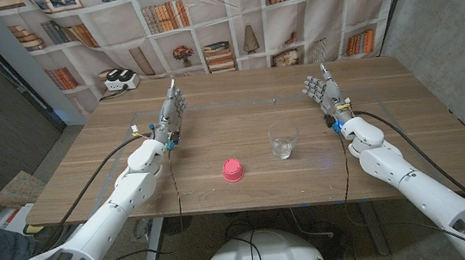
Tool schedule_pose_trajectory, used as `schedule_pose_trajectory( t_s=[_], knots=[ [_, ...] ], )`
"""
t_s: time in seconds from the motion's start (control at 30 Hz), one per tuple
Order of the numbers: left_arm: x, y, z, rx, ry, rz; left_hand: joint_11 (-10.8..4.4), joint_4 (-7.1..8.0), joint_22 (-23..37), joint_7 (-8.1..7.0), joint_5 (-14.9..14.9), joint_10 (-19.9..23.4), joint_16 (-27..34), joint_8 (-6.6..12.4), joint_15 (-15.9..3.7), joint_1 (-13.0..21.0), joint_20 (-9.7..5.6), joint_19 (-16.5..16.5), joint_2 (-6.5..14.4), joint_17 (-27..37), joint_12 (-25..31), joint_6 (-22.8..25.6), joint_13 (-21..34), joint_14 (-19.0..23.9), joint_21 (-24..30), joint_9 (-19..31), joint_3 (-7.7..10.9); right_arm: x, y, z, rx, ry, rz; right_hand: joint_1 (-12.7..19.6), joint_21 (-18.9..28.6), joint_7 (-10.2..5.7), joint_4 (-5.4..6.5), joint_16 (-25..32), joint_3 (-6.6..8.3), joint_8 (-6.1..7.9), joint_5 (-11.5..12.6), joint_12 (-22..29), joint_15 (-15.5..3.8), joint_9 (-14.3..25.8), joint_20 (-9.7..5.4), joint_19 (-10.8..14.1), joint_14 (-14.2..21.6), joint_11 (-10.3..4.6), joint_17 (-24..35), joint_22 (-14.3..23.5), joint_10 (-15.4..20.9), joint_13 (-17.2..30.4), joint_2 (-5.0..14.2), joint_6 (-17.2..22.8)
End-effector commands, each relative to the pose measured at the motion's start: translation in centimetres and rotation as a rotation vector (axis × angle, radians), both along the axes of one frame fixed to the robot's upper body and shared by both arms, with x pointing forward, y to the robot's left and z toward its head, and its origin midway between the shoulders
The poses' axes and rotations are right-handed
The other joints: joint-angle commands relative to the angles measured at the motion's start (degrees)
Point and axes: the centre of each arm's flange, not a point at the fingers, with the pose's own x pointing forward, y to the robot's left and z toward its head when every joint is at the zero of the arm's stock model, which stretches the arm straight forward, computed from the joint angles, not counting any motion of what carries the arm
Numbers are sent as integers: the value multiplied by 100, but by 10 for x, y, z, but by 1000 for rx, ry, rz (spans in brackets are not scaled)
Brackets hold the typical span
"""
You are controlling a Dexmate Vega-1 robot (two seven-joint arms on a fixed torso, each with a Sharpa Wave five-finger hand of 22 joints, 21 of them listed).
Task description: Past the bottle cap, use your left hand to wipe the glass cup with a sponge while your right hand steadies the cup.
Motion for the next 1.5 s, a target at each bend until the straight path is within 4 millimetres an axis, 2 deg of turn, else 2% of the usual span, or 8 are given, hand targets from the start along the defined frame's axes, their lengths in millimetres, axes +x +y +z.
schedule_pose_trajectory(
  t_s=[0.03, 0.47, 0.57, 0.6, 0.77, 1.03, 1.23, 1.5],
  knots=[
    [0, 0, 5, 8, -32, -4, 7, 17, 15, 28, 32, -3, 51, 25, 4, 86, -88, -20, 3, 30, 46, -300, 9, 8, 32, 13, 18, -3, 6, -5, 25, -17, 0, 65, 34, -20, 0, 38, 35, 41, 21, 41, -9, 16, -132, 58, 65, 9, 19, 7, 58, 14, 15, 68],
    [-14, 7, 20, 115, -95, 66, -13, -119, 13, 3, 109, 368, 136, 177, -13, 482, -90, 239, 297, 28, 159, 91, 12, 358, 103, 21, 158, -16, 12, -4, 17, -52, -19, 80, 5, -32, -10, 15, 31, 42, 21, 35, 8, 17, -119, 54, 48, 6, 19, 8, 65, 15, 24, 91],
    [-19, 9, 22, 141, -125, 140, -29, -180, 15, -39, 113, 593, 162, 250, -43, 637, -86, 372, 371, 27, 216, 356, 14, 533, 130, 20, 194, -16, 13, -3, 13, -52, -21, 85, -6, -31, -13, 3, 30, 43, 22, 34, 13, 17, -114, 44, 28, 9, 19, 8, 67, 15, 26, 100],
    [-20, 10, 22, 145, -138, 165, -104, -259, 15, -59, 107, 898, 206, 331, -111, 826, -88, 505, 436, 27, 285, 694, 15, 806, 145, 17, 228, -15, 13, -3, 11, -54, -23, 88, -11, -34, -15, -2, 30, 42, 22, 34, 9, 17, -111, 40, 18, 9, 18, 8, 69, 16, 27, 99],
    [-22, 15, 23, 130, -197, 204, -188, -424, 17, -127, 78, 1403, 233, 405, -221, 1183, -140, 883, 483, 22, 352, 1204, 15, 1250, 207, 11, 258, -15, 15, 0, 7, -56, -36, 96, -23, -34, -20, -6, 30, 43, 23, 30, 10, 17, -109, 35, 18, 13, 18, 8, 67, 16, 33, 108],
    [-27, 23, 32, 179, -222, 279, -224, -477, 20, -190, 60, 1576, 243, 424, -258, 1309, -130, 1051, 497, 24, 349, 1428, 15, 1465, 227, 10, 255, -14, 19, 6, -11, -56, -37, 105, -39, -37, -25, -11, 29, 49, 23, 33, 10, 18, -103, 40, 23, 13, 17, 8, 88, 16, 41, 138],
    [-33, 32, 37, 249, -210, 357, -232, -508, 32, -221, 28, 1934, 293, 453, -326, 1410, -125, 1396, 523, 41, 387, 1752, 21, 1843, 300, 16, 228, -10, 19, 9, 1, -54, -30, 123, -33, -45, -34, -6, 32, 55, 23, 37, -3, 18, -116, 99, 53, 5, 15, 8, 111, 16, 53, 166],
    [-42, 42, 42, 285, -204, 433, -270, -536, 33, -263, 17, 2045, 278, 461, -346, 1477, -115, 1445, 529, 42, 388, 1874, 23, 1910, 293, 16, 224, -9, 20, 18, -27, -78, -14, 151, -41, -45, -49, -5, 38, 59, 25, 43, -8, 18, -116, 124, 79, 14, 12, 6, 139, 16, 64, 190]
  ],
)
